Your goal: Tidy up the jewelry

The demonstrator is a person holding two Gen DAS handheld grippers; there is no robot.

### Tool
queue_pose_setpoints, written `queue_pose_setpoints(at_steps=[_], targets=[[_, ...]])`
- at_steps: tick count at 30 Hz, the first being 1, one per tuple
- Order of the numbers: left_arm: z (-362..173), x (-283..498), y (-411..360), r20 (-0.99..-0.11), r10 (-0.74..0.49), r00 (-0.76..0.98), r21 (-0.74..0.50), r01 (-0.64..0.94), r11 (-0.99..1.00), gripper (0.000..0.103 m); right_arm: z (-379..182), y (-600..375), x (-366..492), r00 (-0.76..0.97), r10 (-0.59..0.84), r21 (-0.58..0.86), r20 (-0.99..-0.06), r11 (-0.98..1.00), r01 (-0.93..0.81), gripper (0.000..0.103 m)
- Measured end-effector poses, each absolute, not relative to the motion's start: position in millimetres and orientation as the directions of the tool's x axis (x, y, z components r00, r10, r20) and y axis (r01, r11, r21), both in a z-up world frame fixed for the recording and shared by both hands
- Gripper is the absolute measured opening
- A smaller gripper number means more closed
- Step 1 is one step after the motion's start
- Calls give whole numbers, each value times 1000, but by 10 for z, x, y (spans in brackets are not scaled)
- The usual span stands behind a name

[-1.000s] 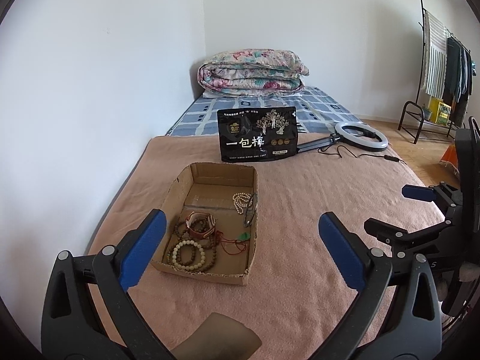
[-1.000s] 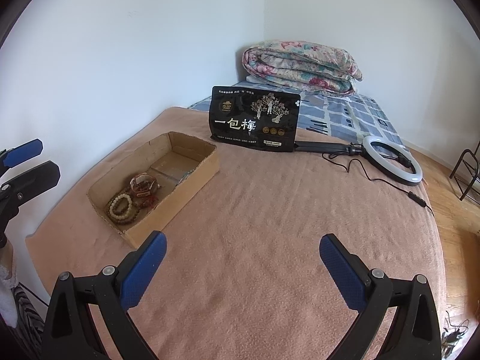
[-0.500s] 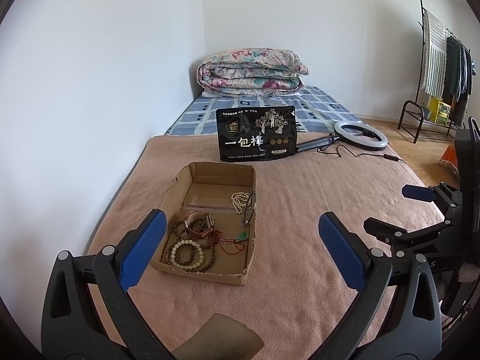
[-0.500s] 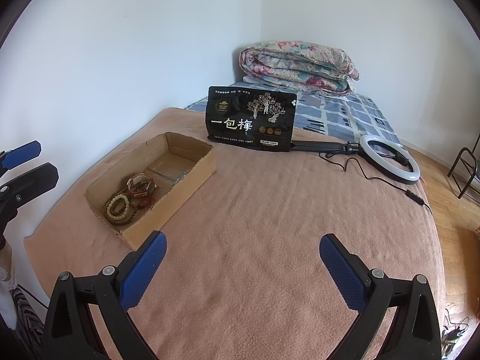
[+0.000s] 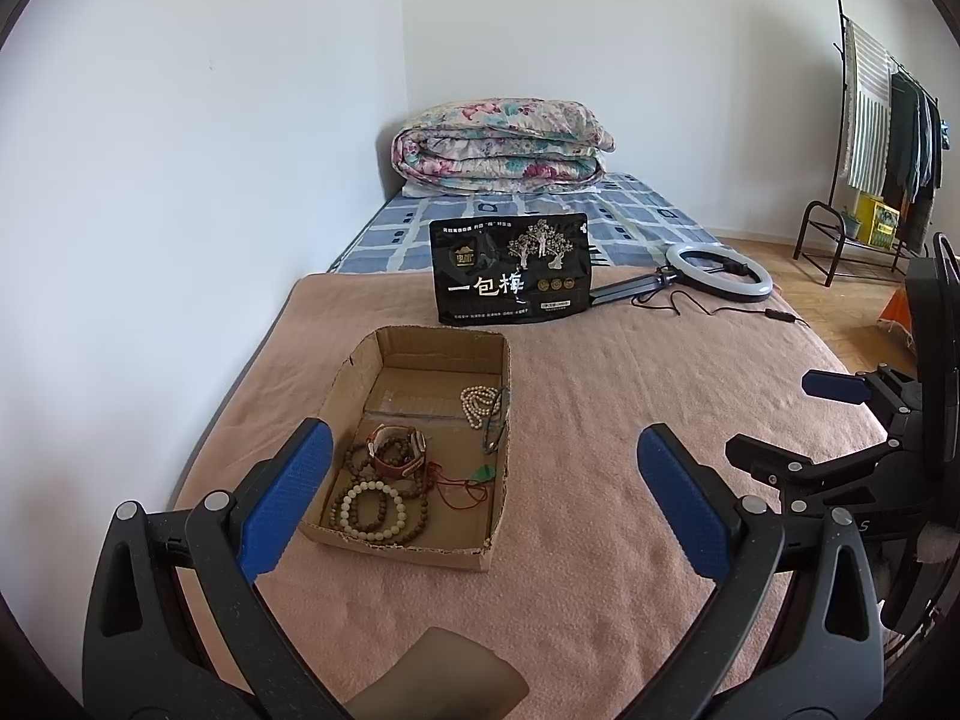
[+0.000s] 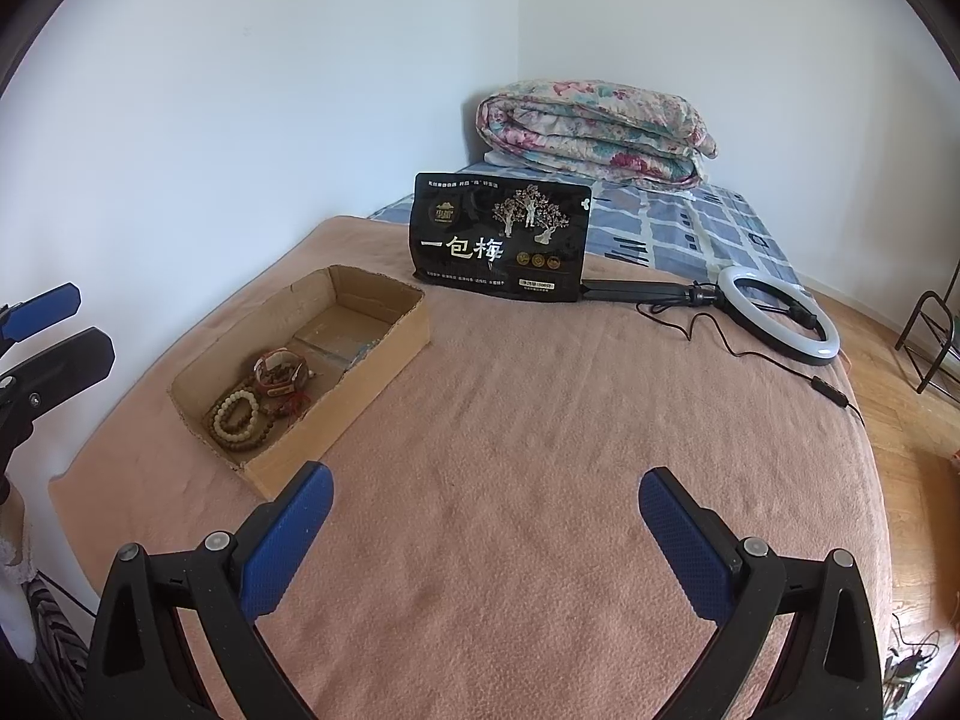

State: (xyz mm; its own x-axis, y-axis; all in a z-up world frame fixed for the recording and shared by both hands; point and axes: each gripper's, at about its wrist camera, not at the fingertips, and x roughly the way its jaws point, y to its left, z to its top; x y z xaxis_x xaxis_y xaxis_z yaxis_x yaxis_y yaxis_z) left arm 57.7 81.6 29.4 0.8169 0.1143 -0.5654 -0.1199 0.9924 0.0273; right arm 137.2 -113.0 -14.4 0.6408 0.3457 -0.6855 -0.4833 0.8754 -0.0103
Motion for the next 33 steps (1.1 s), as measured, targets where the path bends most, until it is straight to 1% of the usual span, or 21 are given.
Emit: queue_pose_setpoints(at_steps=[17,28,33], targets=[[297,575,816,-564,115,818,27,-122,992,103,-179,-1157,1366,636,343,-5,-691,878,-478,103],[347,577,857,-569,118,814,1,-143,990,103,-174,-1160,1368,633,342,-5,-694,878,-479,103],[346,543,846,-558,131,820,15,-147,989,103,-204,-1169,1355,630,338,-1,-699,881,-474,103]])
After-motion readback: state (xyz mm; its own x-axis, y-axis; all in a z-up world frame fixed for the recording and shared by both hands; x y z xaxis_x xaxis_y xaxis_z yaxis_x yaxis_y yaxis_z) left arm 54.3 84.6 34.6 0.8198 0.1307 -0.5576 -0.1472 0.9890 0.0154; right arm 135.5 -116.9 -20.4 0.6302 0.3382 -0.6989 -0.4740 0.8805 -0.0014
